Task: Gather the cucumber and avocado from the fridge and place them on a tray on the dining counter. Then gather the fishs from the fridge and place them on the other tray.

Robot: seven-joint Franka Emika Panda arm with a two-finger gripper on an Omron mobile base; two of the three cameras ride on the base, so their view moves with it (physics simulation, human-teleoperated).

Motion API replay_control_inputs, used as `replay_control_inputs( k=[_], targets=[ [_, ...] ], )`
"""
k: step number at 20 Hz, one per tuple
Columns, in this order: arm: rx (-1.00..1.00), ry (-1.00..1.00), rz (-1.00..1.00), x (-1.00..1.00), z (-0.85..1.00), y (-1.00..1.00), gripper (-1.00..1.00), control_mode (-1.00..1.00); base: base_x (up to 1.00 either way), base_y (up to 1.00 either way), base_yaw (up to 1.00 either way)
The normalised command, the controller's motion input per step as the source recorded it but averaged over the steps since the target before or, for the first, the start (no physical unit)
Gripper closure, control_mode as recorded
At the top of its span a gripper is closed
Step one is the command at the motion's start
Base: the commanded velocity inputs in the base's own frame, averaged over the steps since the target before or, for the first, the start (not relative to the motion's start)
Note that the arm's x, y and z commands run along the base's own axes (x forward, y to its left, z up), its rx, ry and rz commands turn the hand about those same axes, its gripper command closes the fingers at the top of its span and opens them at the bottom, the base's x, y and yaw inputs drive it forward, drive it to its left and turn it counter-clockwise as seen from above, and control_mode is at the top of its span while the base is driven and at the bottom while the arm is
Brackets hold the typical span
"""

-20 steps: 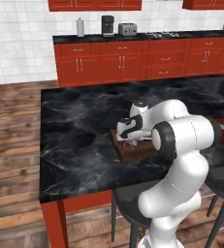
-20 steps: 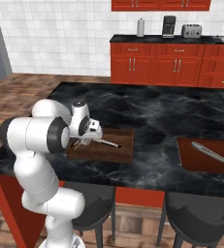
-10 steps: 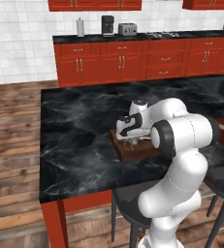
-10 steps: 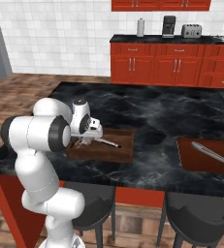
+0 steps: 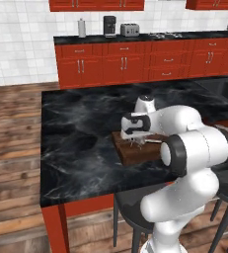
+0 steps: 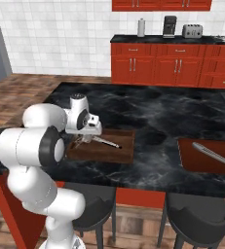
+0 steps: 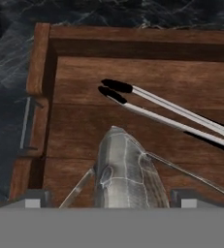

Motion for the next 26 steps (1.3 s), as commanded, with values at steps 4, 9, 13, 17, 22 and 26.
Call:
replay_control_inputs(
  k=[4,9,13,17,22,26],
  targets=[
    [0.0,0.0,0.0,-0.53,0.16,-0.02,-1.0,-1.0,0.0,0.0,0.0],
    [0.0,0.0,0.0,0.58,0.01,0.08,-1.0,-1.0,0.0,0.0,0.0],
    [-0.02,0.0,0.0,0.2,-0.38,0.06,-1.0,-1.0,0.0,0.0,0.0],
    [-0.01,-0.03,-0.04,0.14,-0.13,0.04,-1.0,-1.0,0.0,0.0,0.0],
    [-0.02,-0.12,0.0,0.03,-0.96,0.02,-1.0,-1.0,0.0,0.0,0.0],
    [0.0,-0.2,0.0,0.0,-0.58,0.0,-1.0,-1.0,0.0,0.0,0.0]
  ],
)
